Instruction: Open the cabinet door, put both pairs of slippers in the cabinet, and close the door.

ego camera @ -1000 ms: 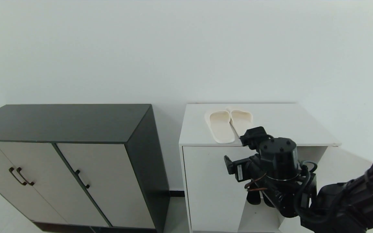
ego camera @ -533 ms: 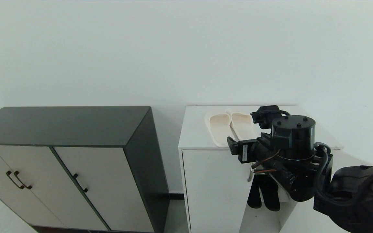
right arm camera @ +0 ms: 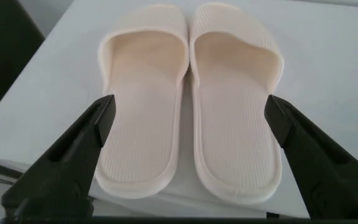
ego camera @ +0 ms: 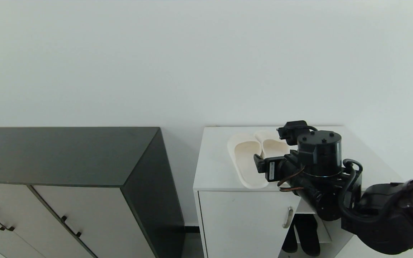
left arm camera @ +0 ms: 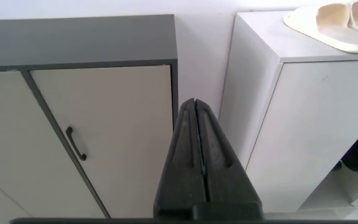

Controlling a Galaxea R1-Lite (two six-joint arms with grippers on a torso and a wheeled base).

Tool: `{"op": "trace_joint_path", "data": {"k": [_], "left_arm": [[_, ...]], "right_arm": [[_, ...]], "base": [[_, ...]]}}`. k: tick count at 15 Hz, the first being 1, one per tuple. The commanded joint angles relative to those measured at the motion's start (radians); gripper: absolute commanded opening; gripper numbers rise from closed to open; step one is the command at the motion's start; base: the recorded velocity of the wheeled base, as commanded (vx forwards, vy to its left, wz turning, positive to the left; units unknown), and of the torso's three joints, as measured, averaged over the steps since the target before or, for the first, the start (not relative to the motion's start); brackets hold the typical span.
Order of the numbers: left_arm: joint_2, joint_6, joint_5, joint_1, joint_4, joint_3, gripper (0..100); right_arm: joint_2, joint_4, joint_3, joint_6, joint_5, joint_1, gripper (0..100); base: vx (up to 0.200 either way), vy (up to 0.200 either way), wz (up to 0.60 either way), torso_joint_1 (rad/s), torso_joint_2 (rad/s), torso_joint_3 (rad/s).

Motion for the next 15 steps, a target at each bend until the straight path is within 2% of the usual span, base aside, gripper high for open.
{"op": "trace_joint_path", "data": {"k": [1,4,8,15], "left_arm": [[0.001,0.0,-0.001,-0.001,-0.001,0.0,0],[0.001,-0.002,0.0,-0.001,-0.001,0.0,0],[0.001,-0.002,0.0,-0.001,-0.001,0.0,0],[0.001,-0.002,0.0,-0.001,-0.001,0.0,0]], "right_arm": [[0.048,-0.017,0.006,0.003,0.007,0.004,100],[0.143,-0.111,-0.003,0.012,0.053,-0.005,100],[0.254,-0.111,-0.135,0.005,0.087,-0.08,100],[0.363,0.037,-0.4,0.003,0.11,-0.134,100]], "base": [[0.0,0.0,0.0,0.0,0.0,0.0],[0.0,0.0,0.0,0.0,0.0,0.0],[0.0,0.0,0.0,0.0,0.0,0.0],[0.0,0.0,0.0,0.0,0.0,0.0]]}}
